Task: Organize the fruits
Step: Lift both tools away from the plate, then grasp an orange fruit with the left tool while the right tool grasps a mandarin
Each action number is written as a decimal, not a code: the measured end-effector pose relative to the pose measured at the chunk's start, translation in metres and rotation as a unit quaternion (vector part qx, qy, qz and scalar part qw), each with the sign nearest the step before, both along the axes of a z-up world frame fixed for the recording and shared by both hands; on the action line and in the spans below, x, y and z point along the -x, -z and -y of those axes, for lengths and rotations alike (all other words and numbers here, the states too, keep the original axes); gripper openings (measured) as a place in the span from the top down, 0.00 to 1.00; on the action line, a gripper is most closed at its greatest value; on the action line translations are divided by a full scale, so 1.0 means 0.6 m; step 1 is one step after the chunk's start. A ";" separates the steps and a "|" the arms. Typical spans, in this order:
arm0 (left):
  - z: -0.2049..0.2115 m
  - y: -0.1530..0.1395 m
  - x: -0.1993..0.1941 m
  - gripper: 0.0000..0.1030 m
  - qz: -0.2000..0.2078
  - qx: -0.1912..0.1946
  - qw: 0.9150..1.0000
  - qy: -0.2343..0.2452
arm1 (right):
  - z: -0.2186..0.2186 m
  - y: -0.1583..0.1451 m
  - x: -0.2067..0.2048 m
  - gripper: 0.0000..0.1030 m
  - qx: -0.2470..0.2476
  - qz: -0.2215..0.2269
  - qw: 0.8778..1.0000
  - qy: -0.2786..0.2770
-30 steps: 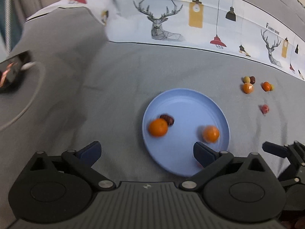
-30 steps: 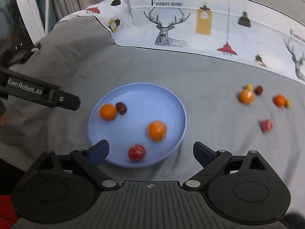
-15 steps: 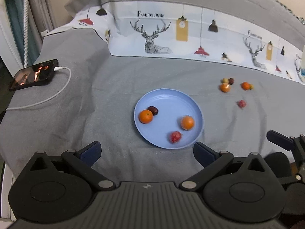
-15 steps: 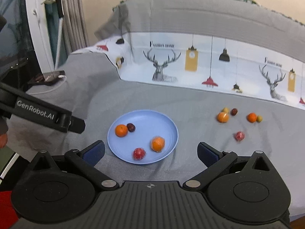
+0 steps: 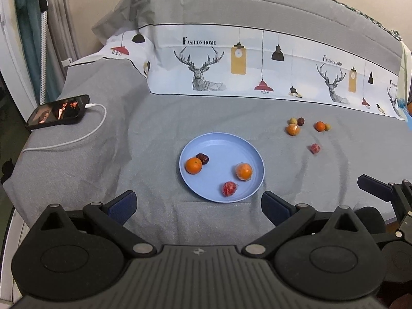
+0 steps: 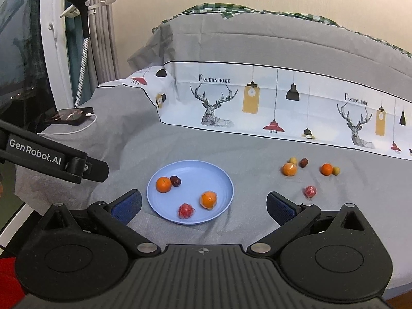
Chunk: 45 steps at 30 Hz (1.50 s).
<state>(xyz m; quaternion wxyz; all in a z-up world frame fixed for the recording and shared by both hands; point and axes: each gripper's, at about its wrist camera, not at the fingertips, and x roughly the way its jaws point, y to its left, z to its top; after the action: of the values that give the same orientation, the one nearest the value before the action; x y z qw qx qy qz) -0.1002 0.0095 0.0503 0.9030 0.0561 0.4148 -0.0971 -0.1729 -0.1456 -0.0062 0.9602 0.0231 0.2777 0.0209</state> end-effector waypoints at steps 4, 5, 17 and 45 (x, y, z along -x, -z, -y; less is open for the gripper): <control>-0.003 0.004 -0.009 0.00 -0.005 -0.001 1.000 -0.001 | -0.006 0.002 -0.003 0.01 0.001 -0.004 1.000 -0.003; -0.002 0.006 -0.012 0.00 -0.007 -0.001 1.000 -0.001 | -0.007 0.003 -0.004 0.01 0.001 -0.005 1.000 -0.003; -0.001 0.033 -0.046 0.00 -0.034 -0.009 0.999 -0.002 | -0.005 0.025 -0.035 0.01 -0.007 -0.034 0.999 -0.006; 0.390 0.233 -0.374 0.00 -0.075 -0.040 0.988 0.130 | 0.405 0.194 -0.270 0.01 -0.071 -0.069 0.945 0.312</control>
<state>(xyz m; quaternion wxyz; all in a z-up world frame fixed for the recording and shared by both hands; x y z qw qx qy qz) 0.1242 -0.2246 -0.0896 0.8461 0.1384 0.4737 -0.2012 -0.0109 -0.3888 -0.1224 0.8931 0.1776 0.3201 -0.2614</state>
